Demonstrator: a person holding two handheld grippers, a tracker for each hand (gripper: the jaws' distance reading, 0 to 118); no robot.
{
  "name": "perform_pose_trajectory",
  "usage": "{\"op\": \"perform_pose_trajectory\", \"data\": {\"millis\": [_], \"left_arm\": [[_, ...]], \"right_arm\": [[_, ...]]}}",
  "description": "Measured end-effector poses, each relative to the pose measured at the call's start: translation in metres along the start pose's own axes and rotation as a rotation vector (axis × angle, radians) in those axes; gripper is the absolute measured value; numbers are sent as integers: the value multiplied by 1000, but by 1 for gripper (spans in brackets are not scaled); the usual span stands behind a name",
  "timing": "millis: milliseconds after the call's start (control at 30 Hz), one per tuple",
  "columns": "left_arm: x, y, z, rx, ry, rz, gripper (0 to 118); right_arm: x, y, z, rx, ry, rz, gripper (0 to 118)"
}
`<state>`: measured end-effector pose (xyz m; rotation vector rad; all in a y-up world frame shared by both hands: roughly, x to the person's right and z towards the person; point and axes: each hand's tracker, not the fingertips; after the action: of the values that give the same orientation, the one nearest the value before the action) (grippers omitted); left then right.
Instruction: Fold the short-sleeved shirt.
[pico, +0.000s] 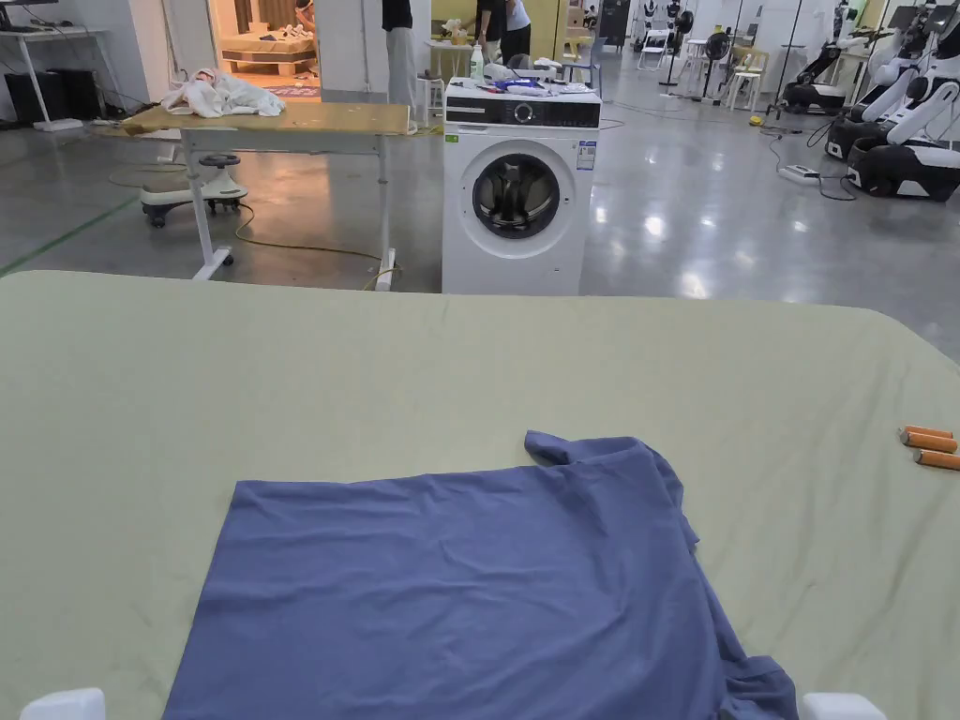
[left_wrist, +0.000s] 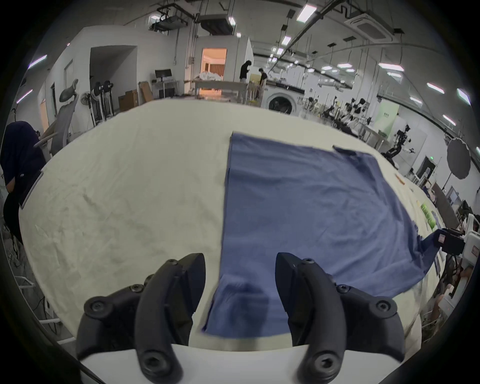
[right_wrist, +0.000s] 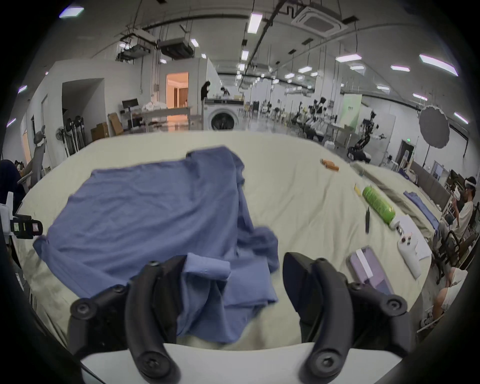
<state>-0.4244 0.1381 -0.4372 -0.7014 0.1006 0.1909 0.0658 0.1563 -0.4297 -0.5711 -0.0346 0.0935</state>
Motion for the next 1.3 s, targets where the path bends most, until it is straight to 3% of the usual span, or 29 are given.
{"op": "perform_pose_trajectory", "data": {"millis": [233, 333, 400, 433, 467, 500, 700, 800, 1033, 1200, 1233, 1300], "left_arm": [[46, 36, 21, 257, -38, -81, 58], [66, 47, 26, 358, -24, -107, 51], [78, 51, 28, 413, 3, -125, 31], [83, 52, 29, 436, 17, -134, 19], [87, 52, 30, 455, 20, -136, 6], [89, 53, 29, 466, 23, -137, 0], [93, 59, 26, 448, 32, -150, 0], [77, 72, 4, 341, 19, -130, 0], [16, 149, -98, 116, -19, -25, 0], [0, 202, -173, -40, -25, -61, 1], [-1, 209, -185, -40, -25, -49, 6], [-5, 222, -207, -91, -24, -21, 41]], "right_arm": [[-32, 44, 8, 274, 21, -11, 78], [-49, 57, 5, 366, 28, -25, 77], [-59, 63, 3, 410, 10, -24, 61], [-64, 65, 1, 420, 4, -20, 45], [-68, 67, 0, 437, 2, -20, 20], [-70, 68, -1, 444, -1, -22, 5], [-74, 73, -11, 441, 4, -33, 0], [-71, 70, -18, 414, 13, -23, 0], [-56, 52, -31, 308, 12, -10, 0], [-42, 38, -44, 236, -22, -9, 0], [-39, 36, -45, 225, -28, -13, 0], [-35, 34, -48, 204, -43, -11, 0]]}}
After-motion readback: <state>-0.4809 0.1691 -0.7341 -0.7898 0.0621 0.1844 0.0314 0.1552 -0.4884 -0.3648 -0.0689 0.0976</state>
